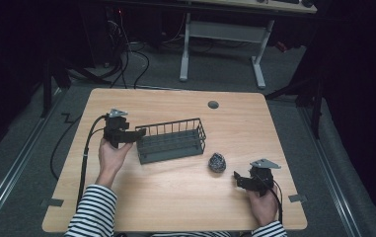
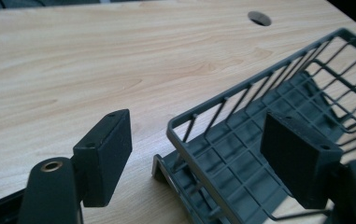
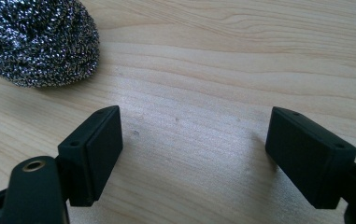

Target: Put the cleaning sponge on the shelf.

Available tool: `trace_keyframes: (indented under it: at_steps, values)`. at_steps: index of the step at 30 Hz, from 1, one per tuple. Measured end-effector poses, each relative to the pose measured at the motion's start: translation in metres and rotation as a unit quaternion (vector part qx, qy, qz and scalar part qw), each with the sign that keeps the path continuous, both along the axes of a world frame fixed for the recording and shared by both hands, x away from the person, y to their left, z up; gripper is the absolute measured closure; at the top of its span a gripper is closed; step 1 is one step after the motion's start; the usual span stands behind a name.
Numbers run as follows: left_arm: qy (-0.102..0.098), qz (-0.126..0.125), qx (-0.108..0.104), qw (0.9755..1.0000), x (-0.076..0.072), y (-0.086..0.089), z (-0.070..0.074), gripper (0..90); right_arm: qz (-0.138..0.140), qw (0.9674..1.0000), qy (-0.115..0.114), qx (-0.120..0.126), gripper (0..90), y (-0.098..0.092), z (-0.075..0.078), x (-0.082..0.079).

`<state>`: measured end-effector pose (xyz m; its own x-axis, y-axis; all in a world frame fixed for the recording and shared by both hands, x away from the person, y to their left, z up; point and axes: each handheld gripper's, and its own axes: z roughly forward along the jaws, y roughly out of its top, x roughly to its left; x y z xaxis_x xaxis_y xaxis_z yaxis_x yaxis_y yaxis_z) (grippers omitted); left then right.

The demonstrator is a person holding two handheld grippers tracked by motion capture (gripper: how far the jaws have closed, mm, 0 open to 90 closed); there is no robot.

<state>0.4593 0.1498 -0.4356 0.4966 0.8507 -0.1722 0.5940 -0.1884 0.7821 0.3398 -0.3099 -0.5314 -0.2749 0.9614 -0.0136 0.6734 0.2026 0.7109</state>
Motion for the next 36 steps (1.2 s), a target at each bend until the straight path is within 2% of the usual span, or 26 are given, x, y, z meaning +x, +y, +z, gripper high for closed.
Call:
trace_keyframes:
  at_steps: [3, 7, 8, 11, 13, 19, 20, 24, 27, 29, 30, 32, 36]
  values:
    - [-0.012, -0.009, 0.005, 0.9999, -0.008, 0.003, 0.007, 25.4, 0.0, 1.0, 0.0, 0.0, 19.1, 0.0, 0.0, 0.0]
    - [-0.014, -0.015, 0.004, 0.9998, -0.014, 0.007, 0.01, 25.5, 0.0, 1.0, 0.0, 0.0, 19.1, 0.0, 0.0, 0.0]
    - [-0.015, -0.018, 0.001, 0.9997, -0.02, 0.012, 0.011, 25.5, 0.0, 1.0, 0.0, 0.0, 19.2, 0.0, 0.0, 0.0]
    - [-0.016, -0.018, 0.004, 0.9997, -0.025, 0.016, 0.011, 25.6, 0.0, 1.0, 0.0, 0.0, 19.2, 0.0, 0.0, 0.0]
    - [-0.017, -0.018, 0.006, 0.9997, -0.034, 0.024, 0.01, 25.7, 0.0, 1.0, 0.0, 0.0, 19.3, 0.0, 0.0, 0.0]
    - [-0.018, -0.014, 0.001, 0.9997, -0.047, 0.04, 0.007, 25.9, -0.001, 1.0, 0.0, 0.0, 19.5, 0.0, 0.0, 0.0]
    - [-0.016, -0.014, -0.004, 0.9998, -0.052, 0.048, 0.005, 26.0, -0.001, 1.0, 0.0, 0.0, 19.5, 0.0, 0.0, 0.0]
    - [-0.014, -0.008, -0.003, 0.9999, -0.058, 0.056, 0.0, 25.9, -0.001, 1.0, -0.001, 0.0, 19.6, 0.0, 0.0, 0.0]
    - [-0.007, 0.0, 0.0, 1.0, -0.068, 0.067, -0.012, 26.0, -0.001, 1.0, -0.001, 0.0, 19.6, 0.0, 0.0, 0.0]
    - [-0.007, 0.003, 0.0, 1.0, -0.07, 0.069, -0.015, 26.1, -0.001, 1.0, -0.001, 0.0, 19.8, 0.0, 0.0, 0.0]
    - [-0.003, 0.009, -0.003, 0.9999, -0.073, 0.075, -0.021, 26.2, -0.002, 1.0, -0.001, 0.0, 20.0, 0.0, 0.0, 0.0]
    - [-0.002, 0.014, -0.005, 0.9999, -0.075, 0.079, -0.025, 26.3, -0.001, 1.0, -0.001, 0.0, 20.3, 0.0, 0.0, 0.0]
    - [0.002, 0.034, -0.001, 0.9994, -0.08, 0.089, -0.04, 26.5, -0.001, 1.0, -0.001, 0.001, 20.3, 0.0, 0.0, 0.0]
